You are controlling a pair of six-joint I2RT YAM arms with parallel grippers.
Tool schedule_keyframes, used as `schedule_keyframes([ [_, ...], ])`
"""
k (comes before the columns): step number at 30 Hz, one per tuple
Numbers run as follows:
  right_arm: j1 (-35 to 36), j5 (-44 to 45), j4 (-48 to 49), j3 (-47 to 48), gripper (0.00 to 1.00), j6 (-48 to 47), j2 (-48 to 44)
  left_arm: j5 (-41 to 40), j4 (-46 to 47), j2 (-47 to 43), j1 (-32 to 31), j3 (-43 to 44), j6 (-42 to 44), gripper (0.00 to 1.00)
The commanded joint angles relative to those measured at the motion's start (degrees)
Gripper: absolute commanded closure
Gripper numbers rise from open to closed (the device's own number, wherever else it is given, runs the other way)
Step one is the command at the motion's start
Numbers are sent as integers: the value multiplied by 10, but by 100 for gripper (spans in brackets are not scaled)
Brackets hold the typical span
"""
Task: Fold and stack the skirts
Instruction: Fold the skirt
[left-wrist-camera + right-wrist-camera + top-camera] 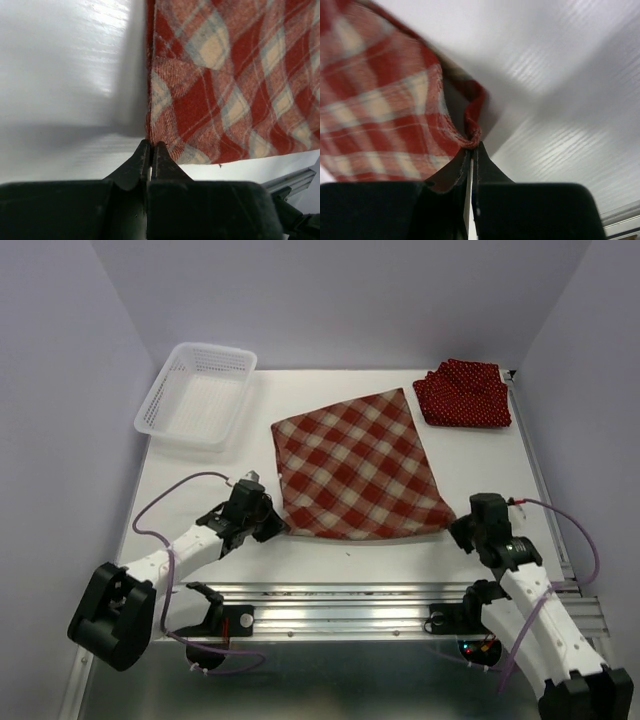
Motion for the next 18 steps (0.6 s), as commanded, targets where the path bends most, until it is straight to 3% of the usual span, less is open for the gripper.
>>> schedule_keyframes([
  [1, 0, 54, -53, 82, 99, -1, -112, 12, -89, -71, -3, 37, 27, 100],
  [11, 0, 50, -205, 199, 99, 9, -244, 79, -244, -186, -5, 114, 62, 100],
  [18, 0, 65, -151, 240, 99, -31, -217, 57, -262, -195, -5, 171, 53, 100],
])
